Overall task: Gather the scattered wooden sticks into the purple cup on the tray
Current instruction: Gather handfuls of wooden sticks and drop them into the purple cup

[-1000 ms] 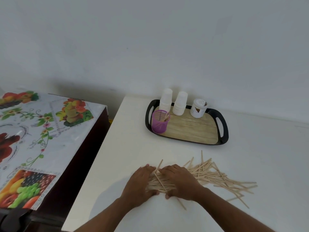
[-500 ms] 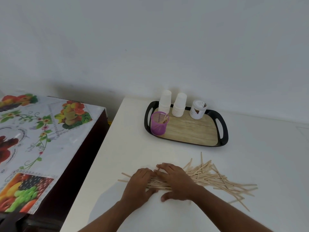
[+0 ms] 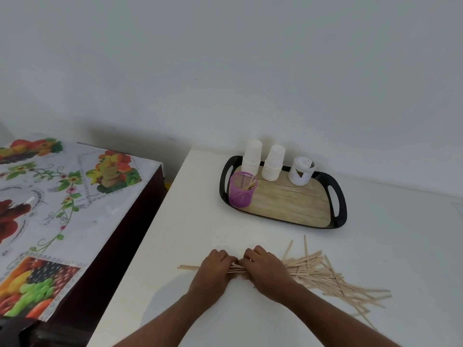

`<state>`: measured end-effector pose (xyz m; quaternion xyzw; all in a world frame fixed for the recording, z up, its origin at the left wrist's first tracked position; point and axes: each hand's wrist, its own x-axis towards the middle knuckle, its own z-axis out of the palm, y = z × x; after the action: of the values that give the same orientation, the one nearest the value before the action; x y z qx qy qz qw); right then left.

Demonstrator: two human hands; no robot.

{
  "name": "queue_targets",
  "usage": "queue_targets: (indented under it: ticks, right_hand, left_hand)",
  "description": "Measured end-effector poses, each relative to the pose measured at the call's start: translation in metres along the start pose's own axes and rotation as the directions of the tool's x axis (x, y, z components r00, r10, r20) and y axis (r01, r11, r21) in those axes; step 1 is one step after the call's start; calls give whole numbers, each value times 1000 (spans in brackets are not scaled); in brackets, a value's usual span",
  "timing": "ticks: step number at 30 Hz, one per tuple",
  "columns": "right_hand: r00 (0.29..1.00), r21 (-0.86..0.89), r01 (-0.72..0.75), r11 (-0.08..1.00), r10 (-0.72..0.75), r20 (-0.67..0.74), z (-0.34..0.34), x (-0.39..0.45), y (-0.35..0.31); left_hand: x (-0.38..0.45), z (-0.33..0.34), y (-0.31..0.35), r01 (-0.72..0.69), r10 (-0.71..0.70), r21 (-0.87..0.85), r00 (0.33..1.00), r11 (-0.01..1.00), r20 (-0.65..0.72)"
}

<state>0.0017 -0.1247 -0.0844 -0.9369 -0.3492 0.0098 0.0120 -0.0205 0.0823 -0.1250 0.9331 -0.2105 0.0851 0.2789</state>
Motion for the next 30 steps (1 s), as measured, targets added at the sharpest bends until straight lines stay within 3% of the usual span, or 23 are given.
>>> queue_targets:
  ticks: [8,12,18,25,27,30]
  right_hand:
    - [998,-78,-58,995,60,27,1,7,2]
    - [988,-35,-121,992,124,96,-8,6,5]
    - [988,118,-149,982,153,-20,-17,3,15]
    - [951,443,-196,875,280,-133,-28,1,8]
    - [917,565,-212,797,362,-168,-30,3,3]
    - [826,729,-231,644,526,-203,-33,9,-7]
  left_hand:
    - [11,0,3,46,-45,68,999,997,-25]
    - [9,-12,5,129,-129,1,990,992,-61]
    - [6,-24,2,288,-320,-195,933,938,-163]
    - [18,-27,29,357,-465,-526,882,772,-83]
    - [27,-29,46,347,-460,-610,887,712,-33]
    - [48,-39,72,374,-510,-757,858,536,63]
